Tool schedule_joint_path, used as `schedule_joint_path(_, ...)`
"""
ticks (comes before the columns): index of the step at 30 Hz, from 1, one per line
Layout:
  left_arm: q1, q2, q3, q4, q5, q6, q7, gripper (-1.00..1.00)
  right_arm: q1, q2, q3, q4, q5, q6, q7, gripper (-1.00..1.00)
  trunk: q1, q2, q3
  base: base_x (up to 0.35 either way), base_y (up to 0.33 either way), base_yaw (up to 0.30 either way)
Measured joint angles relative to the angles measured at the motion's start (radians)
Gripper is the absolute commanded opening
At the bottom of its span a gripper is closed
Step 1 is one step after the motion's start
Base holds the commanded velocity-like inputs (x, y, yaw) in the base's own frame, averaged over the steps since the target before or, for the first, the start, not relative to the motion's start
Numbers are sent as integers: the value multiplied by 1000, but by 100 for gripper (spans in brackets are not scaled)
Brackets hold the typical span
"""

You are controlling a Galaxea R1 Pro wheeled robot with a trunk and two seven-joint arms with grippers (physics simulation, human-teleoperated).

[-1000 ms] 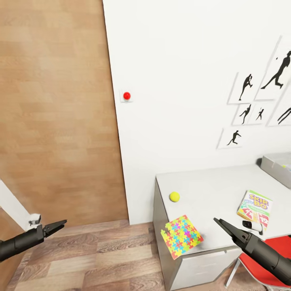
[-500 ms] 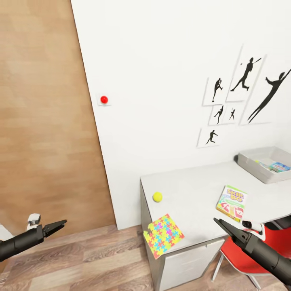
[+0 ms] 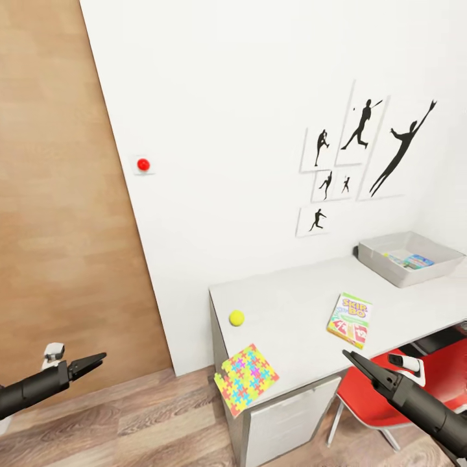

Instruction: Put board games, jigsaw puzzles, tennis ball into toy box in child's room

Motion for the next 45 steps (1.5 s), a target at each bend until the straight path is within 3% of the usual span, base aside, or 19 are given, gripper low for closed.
schedule_joint_path(21, 0, 0, 0, 0, 1, 0, 2, 100, 0, 0, 0, 0, 1, -2, -1, 100, 0, 0, 1, 0, -55, -14)
schedule_joint_path(41, 0, -3, 0, 0, 0, 10, 3, 100, 0, 1, 2, 0, 2, -3, -3, 100, 0, 0, 22, 0, -133, -191)
schedule_joint_path(45, 0, -4, -1, 0, -5, 43, 4, 100, 0, 2, 2, 0, 3, -3, -4, 100, 0, 0, 25, 0, -22, -121)
